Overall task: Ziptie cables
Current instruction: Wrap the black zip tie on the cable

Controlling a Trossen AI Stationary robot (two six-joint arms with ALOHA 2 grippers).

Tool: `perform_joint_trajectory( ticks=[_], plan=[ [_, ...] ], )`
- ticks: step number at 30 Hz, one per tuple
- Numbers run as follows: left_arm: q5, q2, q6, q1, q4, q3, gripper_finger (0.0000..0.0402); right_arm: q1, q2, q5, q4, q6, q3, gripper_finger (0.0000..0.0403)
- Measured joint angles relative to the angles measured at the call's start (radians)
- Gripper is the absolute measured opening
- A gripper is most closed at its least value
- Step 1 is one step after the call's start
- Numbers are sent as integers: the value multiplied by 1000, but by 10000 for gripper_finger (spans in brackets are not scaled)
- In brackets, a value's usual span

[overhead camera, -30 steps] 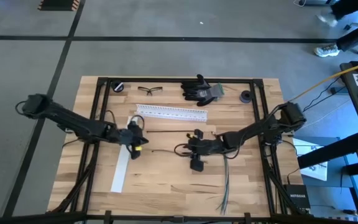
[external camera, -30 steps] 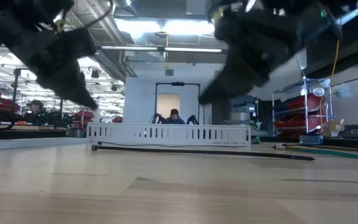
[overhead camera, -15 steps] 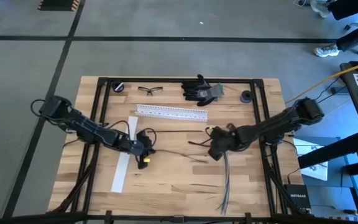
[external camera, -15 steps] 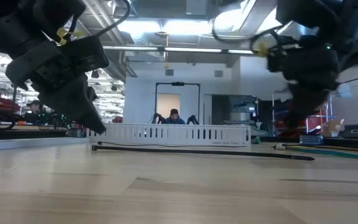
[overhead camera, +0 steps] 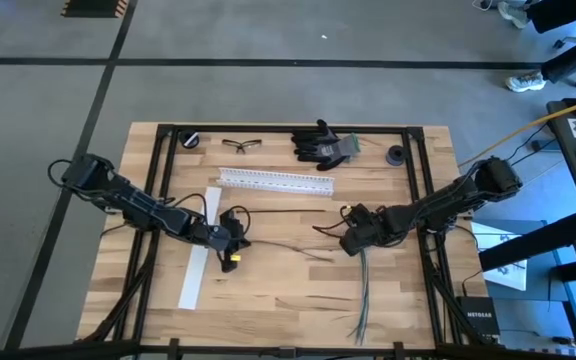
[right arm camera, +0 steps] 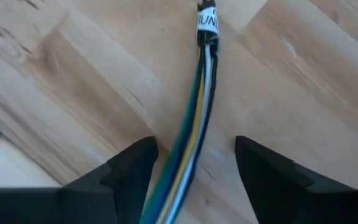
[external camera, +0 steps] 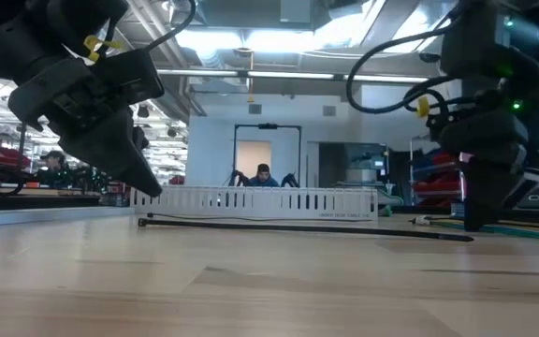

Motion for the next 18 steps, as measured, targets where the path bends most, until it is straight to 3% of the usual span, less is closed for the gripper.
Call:
perform_joint_trajectory(
  ticks=[5,12,18],
  plan=[
    [0,0,3,0,4,0,0,1,1,28,57,32,-31,171],
    [0,0,7,0,18,0,0,1,15,69,104,25,-56,17],
    [0,0,9,0,18,0,0,24,32,75,82,-4,-22,3]
  ],
)
